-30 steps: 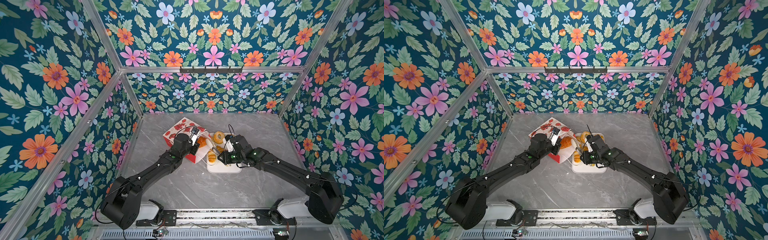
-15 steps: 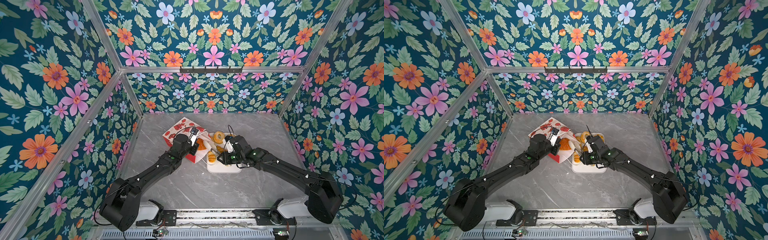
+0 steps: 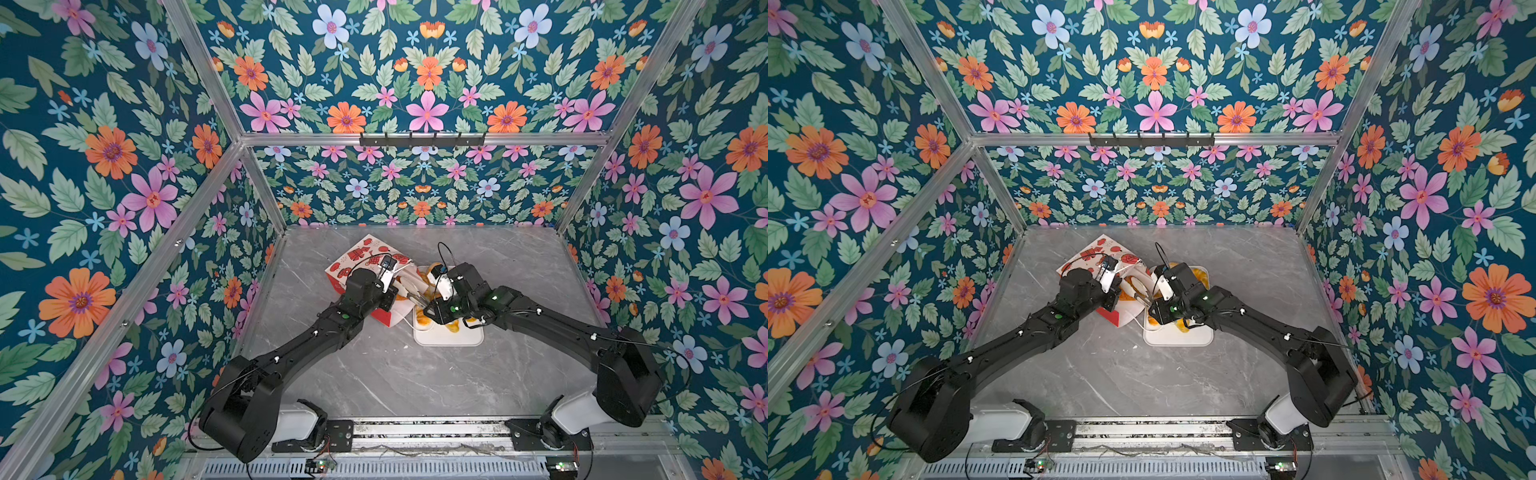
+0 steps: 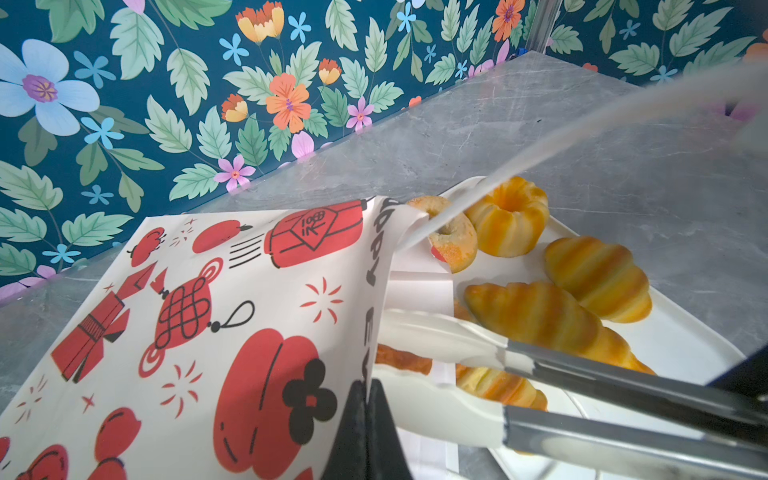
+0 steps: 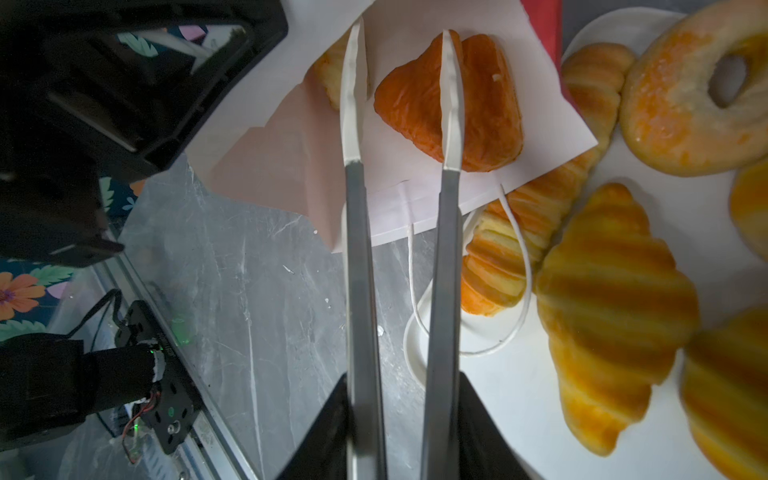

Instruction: Take the fake bread out of the paper bag

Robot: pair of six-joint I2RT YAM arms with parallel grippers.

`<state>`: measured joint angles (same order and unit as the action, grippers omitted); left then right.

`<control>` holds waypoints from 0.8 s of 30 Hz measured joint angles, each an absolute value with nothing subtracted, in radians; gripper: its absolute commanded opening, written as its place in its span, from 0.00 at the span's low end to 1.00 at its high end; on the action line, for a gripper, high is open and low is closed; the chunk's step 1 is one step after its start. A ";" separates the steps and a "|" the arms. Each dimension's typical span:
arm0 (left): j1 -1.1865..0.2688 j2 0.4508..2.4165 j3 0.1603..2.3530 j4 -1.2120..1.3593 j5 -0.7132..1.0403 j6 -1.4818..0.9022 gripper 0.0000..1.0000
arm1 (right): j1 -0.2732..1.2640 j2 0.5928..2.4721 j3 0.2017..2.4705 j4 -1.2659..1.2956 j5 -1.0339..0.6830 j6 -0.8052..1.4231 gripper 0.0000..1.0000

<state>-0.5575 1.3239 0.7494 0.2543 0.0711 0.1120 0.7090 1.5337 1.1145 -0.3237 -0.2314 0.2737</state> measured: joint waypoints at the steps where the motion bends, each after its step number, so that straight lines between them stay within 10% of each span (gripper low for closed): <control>1: -0.558 1.324 0.749 0.255 0.071 0.112 0.00 | 0.709 1.545 1.122 -0.327 -0.224 0.256 0.37; 24: -0.557 1.355 0.749 0.270 0.069 0.112 0.00 | 0.710 1.729 1.245 -0.416 -0.183 0.097 0.33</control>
<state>-0.5571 1.3552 0.7490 0.2695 0.0689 0.1123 0.7101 1.7287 1.2449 -0.4160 -0.1833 0.0975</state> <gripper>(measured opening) 0.050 0.348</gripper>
